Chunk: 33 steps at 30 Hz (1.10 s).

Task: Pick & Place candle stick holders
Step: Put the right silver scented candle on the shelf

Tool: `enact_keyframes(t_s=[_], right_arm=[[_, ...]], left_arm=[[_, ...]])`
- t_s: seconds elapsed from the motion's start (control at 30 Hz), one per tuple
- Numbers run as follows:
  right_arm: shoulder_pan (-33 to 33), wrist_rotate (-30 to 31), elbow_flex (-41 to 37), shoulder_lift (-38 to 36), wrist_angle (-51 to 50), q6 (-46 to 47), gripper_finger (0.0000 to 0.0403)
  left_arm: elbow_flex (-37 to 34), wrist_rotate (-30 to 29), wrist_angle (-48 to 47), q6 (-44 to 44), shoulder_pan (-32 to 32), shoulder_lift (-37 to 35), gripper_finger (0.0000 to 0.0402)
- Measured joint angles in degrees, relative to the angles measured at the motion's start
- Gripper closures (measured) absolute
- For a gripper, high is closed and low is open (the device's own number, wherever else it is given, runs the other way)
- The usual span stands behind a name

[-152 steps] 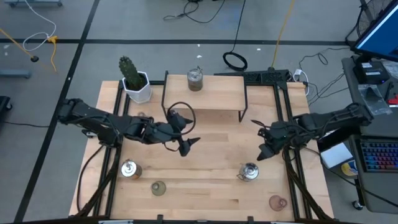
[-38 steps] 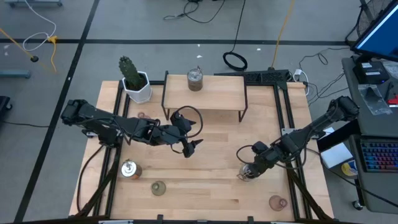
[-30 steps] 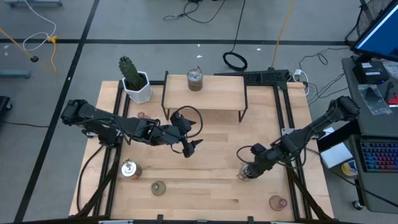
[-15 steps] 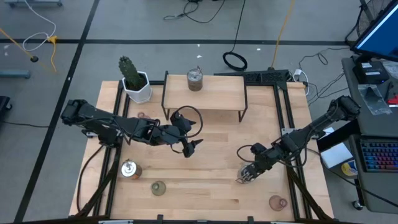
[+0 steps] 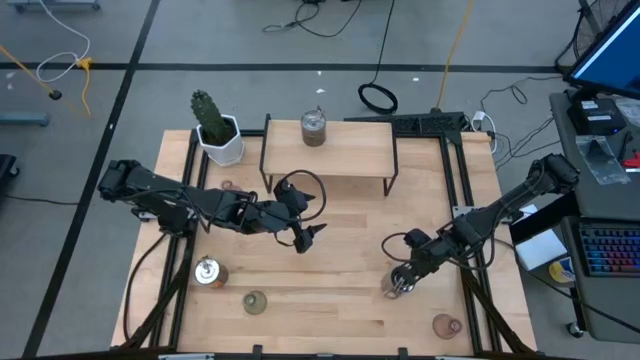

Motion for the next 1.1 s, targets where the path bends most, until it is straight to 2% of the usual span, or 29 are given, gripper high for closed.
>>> enact_keyframes(t_s=[0.2,0.43,0.8,1.1], right_arm=[[-0.1,0.6,0.0,-1.2,0.6,-0.4,0.0402],[-0.5,4.8,2.8,-1.8,-3.1,-1.9,0.0401],[-3.2,5.8,4.5,-1.8,-4.9,-6.4,0.0401],[-7.1,7.9,9.9,-1.9,-8.0,-12.7,0.0402]], left_arm=[[0.0,0.0,0.0,0.0,0.0,0.0,0.0011],[0.0,0.0,0.1,0.3,0.0,0.0,0.0011],[0.0,0.0,0.2,0.4,0.0,0.0,0.0011],[0.0,0.0,2.5,3.5,0.1,0.0,0.0011]])
